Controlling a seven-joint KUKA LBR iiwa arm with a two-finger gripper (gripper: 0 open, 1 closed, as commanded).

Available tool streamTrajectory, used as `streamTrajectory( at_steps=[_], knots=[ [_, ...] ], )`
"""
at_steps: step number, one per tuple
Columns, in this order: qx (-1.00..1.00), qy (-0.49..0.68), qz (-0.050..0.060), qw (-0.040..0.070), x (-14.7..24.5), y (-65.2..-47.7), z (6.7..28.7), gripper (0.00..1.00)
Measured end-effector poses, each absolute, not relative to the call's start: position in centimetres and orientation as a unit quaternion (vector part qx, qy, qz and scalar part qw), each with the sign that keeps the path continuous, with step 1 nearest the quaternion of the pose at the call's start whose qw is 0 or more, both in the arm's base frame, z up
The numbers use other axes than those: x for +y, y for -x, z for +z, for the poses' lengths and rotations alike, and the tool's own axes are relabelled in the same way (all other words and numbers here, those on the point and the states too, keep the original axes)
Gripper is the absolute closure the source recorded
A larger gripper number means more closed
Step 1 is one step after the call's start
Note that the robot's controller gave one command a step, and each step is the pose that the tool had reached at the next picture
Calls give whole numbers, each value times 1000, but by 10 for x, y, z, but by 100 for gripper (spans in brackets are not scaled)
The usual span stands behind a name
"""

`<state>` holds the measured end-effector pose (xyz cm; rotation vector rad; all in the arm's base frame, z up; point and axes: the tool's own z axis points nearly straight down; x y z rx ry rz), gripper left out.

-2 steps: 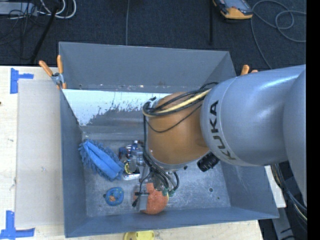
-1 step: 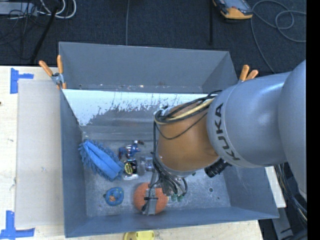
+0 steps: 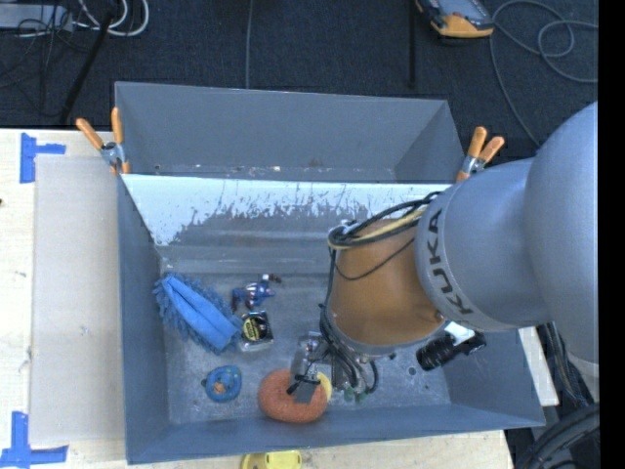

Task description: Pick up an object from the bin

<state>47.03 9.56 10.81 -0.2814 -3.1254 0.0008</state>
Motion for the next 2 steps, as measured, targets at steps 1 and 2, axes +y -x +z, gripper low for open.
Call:
streamTrajectory(
  at_steps=[1,2],
  knots=[
    [-996,90,0,2,96,-470,108,100],
    [-997,78,1,4,84,-478,161,100]
  ],
)
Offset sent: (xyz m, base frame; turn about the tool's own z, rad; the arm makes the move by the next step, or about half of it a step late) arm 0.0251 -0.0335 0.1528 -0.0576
